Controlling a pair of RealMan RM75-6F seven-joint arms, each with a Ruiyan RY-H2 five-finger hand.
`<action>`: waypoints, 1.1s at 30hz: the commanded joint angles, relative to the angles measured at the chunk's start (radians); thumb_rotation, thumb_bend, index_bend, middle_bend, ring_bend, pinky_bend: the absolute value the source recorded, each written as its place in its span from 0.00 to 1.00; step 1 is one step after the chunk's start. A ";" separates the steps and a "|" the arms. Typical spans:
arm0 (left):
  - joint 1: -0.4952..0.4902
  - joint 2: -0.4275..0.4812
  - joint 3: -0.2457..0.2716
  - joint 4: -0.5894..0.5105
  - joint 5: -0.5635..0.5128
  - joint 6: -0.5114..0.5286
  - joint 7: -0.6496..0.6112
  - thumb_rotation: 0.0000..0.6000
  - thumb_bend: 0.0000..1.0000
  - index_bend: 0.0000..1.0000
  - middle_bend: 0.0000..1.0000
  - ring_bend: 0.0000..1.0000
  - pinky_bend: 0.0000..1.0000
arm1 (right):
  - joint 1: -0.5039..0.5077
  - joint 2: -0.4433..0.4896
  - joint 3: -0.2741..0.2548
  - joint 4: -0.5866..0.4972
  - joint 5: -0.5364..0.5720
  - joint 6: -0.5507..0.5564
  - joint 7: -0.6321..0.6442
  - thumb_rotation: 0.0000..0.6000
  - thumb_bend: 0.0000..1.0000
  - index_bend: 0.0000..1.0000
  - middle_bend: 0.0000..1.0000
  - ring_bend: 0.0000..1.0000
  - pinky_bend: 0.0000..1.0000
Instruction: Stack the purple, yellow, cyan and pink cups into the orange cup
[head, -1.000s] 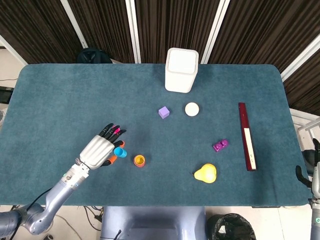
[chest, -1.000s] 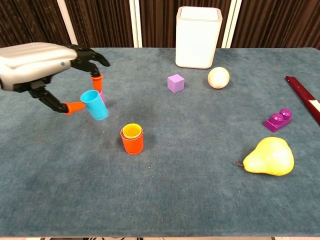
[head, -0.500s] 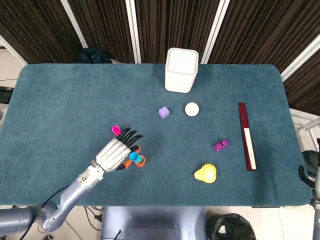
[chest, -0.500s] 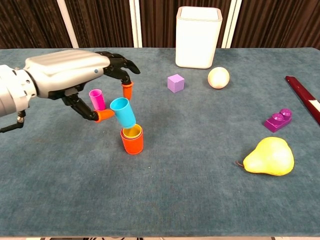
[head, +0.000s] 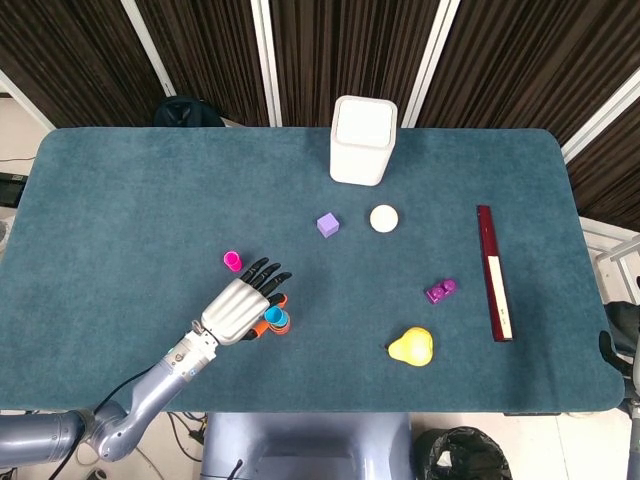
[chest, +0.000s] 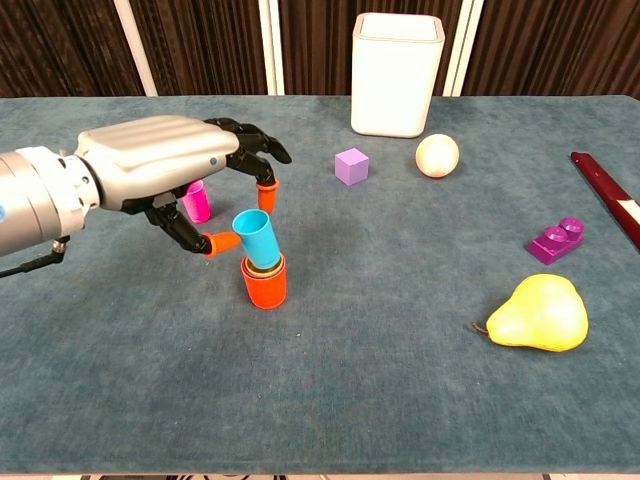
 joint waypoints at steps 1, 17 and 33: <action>-0.002 -0.005 0.000 0.005 -0.005 -0.003 0.003 1.00 0.36 0.46 0.11 0.00 0.00 | 0.000 0.000 0.000 0.001 0.001 -0.002 0.000 1.00 0.42 0.04 0.00 0.04 0.02; -0.018 -0.001 0.011 0.008 -0.101 -0.043 0.095 1.00 0.30 0.16 0.10 0.00 0.00 | 0.000 0.001 0.001 0.000 0.006 -0.004 -0.002 1.00 0.42 0.04 0.00 0.04 0.02; -0.021 0.084 -0.062 -0.041 -0.173 0.015 0.104 1.00 0.29 0.17 0.09 0.00 0.00 | 0.004 -0.010 -0.003 0.005 0.010 -0.011 -0.021 1.00 0.42 0.04 0.00 0.04 0.02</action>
